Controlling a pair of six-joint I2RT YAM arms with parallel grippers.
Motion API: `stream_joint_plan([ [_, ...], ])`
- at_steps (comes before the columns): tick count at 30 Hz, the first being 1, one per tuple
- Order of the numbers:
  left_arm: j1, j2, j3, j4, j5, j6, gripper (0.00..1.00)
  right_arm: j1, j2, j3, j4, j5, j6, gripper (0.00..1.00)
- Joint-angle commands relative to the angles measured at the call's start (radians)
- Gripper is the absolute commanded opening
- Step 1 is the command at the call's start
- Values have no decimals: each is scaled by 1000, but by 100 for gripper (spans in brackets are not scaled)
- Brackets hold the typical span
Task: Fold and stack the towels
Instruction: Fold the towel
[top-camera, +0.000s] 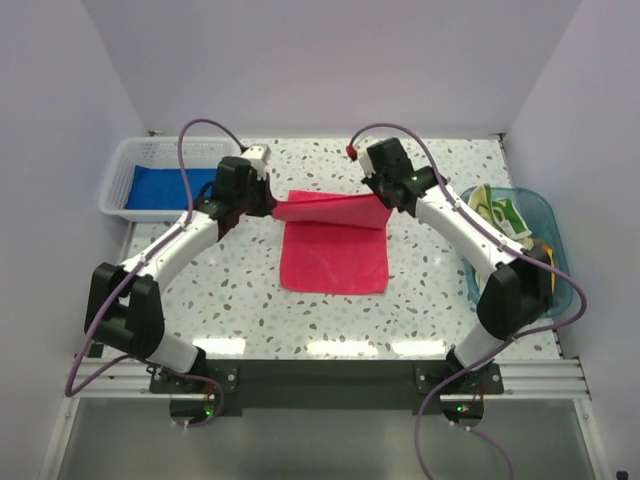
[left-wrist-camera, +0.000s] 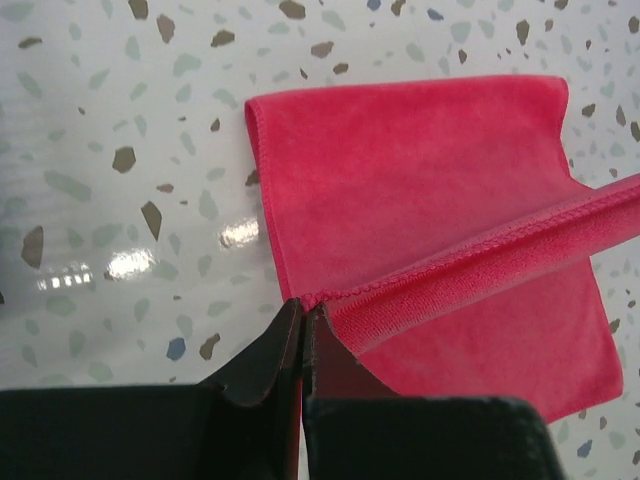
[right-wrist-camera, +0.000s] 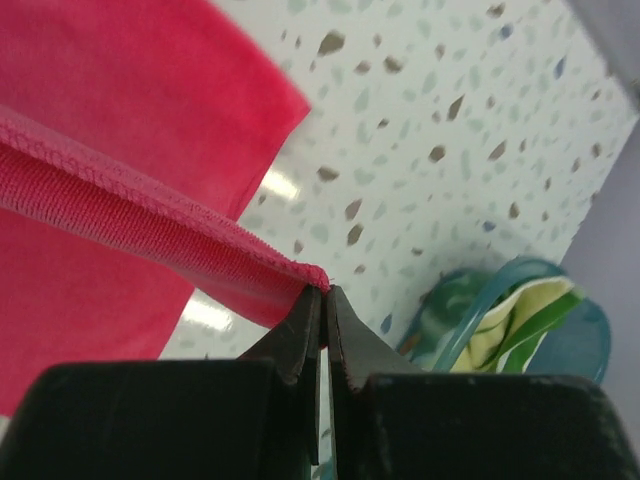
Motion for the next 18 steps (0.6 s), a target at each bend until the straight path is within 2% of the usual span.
stream_joint_plan([
  [1,2,-57,-59,-80,-46,-26,2,-17,-63,-52,-240,47,157,0],
  [6,-49,-90,-148,-89,-43,-64,3,-19,-129,-240,-199,-4,248,0],
  [12,-90,-111,-295,-54,-71,-132,3,-17,-116,-302,-167,-22,283,0],
  [18,-107,-93,-336,-32,-74,-150,3,-19,-104,-331,-138,-102,288,0],
])
